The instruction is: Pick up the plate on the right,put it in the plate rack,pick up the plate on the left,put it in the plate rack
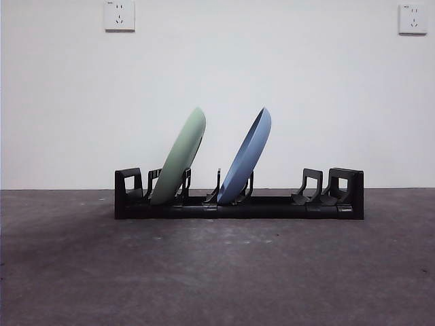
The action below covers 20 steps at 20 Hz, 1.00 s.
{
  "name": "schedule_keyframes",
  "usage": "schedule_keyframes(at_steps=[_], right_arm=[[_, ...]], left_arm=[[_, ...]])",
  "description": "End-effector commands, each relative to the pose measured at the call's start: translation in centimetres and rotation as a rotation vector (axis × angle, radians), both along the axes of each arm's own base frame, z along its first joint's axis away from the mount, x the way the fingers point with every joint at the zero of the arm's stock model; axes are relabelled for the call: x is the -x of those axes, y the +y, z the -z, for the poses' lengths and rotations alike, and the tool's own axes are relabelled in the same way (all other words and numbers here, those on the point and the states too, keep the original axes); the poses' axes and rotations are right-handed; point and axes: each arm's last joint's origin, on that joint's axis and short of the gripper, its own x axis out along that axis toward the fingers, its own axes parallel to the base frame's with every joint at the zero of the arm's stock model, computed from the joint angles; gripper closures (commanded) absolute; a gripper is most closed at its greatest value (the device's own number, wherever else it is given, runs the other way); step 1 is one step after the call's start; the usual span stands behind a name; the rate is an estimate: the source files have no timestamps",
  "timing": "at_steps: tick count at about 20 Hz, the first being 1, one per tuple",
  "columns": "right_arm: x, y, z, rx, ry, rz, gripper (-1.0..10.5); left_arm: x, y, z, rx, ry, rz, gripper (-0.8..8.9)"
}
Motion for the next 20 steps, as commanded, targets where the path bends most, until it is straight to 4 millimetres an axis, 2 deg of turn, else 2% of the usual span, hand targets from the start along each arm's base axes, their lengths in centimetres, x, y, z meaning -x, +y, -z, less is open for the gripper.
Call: schedule_keyframes(at_steps=[1, 5, 12, 14, 16, 20], right_arm=[[0.05, 0.00, 0.35, 0.014, 0.023, -0.010, 6.1], [0.05, 0.00, 0.36, 0.014, 0.024, -0.011, 6.1], [0.06, 0.02, 0.36, 0.010, 0.025, -0.016, 6.2], [0.06, 0.02, 0.35, 0.010, 0.025, -0.016, 7.9], [0.06, 0.02, 0.35, 0.010, 0.024, -0.016, 9.7], [0.05, 0.01, 0.36, 0.008, 0.027, -0.011, 9.6]], left_arm=[[1.26, 0.86, -0.37, 0.008, -0.015, 0.009, 6.22], [2.11, 1.50, -0.39, 0.003, -0.008, 0.009, 6.22], [1.77, 1.24, -0.15, -0.011, 0.011, 0.008, 6.26], [1.71, 1.20, -0.13, -0.013, 0.012, 0.009, 6.55], [1.71, 1.20, -0.14, -0.024, -0.006, 0.020, 8.33], [1.71, 1.20, -0.14, -0.028, -0.012, 0.024, 8.18]])
